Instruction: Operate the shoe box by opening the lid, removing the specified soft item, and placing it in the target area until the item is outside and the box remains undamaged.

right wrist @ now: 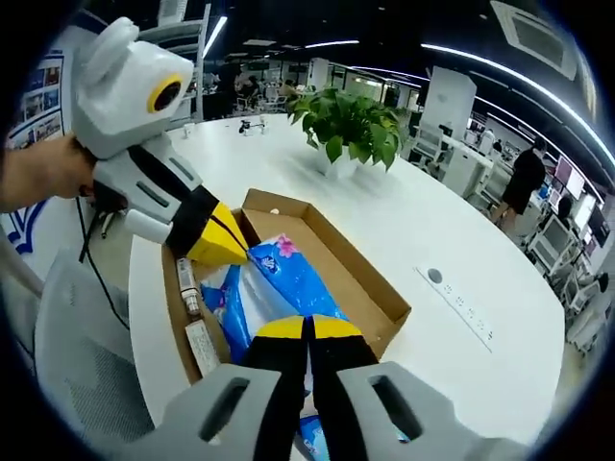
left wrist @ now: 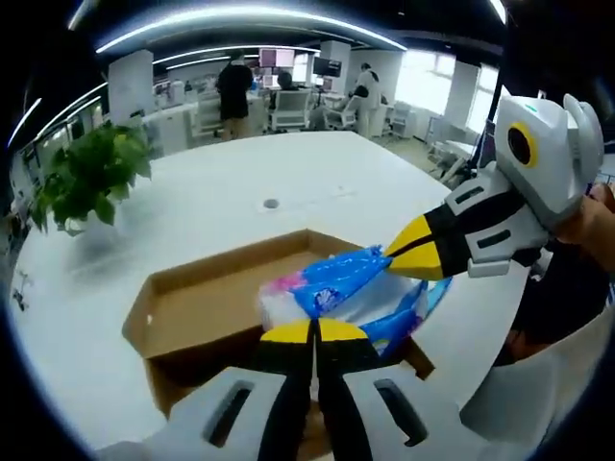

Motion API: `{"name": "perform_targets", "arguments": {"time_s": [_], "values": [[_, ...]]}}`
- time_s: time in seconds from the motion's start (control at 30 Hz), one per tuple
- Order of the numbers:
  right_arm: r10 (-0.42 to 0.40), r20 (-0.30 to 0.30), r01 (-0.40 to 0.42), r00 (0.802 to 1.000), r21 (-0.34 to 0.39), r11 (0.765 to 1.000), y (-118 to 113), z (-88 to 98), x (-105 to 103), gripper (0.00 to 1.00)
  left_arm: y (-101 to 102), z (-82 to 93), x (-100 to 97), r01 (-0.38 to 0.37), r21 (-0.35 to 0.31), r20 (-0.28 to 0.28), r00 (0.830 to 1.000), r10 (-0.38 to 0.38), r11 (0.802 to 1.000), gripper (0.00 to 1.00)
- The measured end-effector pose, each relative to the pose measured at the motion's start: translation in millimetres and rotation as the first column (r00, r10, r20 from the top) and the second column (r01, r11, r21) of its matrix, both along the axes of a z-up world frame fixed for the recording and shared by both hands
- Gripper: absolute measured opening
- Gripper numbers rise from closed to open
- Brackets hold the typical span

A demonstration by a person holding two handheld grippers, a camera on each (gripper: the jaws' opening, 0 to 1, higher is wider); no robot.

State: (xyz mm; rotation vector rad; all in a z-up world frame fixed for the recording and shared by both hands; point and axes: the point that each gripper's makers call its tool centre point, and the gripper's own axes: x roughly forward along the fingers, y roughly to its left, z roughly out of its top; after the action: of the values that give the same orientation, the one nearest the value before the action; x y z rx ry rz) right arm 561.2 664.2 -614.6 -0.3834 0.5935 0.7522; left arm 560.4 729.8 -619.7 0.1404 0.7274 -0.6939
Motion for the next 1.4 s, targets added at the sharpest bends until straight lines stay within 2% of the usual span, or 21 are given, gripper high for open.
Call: {"name": "perform_targets", "arguments": {"time_s": [0.2,0.53,0.97,1.4], "values": [[-0.036,0.008,0.036,0.999,0.001,0.999,-21,8.2,-5,0.0,-20,7.3,-4.2,0.039,-0.008,0.003,0.999,-0.039,0.999,0.0],[-0.095,0.018,0.095,0.995,-0.014,0.995,-66,17.0,-14,0.0,-70,16.3,-9.7,0.121,-0.028,0.009,0.993,-0.121,0.992,0.0],[-0.116,0.014,0.117,0.993,-0.041,0.992,-121,14.9,-25,0.0,-124,10.1,-24.2,0.196,-0.029,-0.017,0.98,-0.196,0.98,0.0],[-0.128,0.015,0.129,0.992,-0.054,0.99,-167,10.4,-31,0.0,-171,3.6,-33.3,0.235,-0.04,-0.039,0.971,-0.236,0.971,0.0]]}}
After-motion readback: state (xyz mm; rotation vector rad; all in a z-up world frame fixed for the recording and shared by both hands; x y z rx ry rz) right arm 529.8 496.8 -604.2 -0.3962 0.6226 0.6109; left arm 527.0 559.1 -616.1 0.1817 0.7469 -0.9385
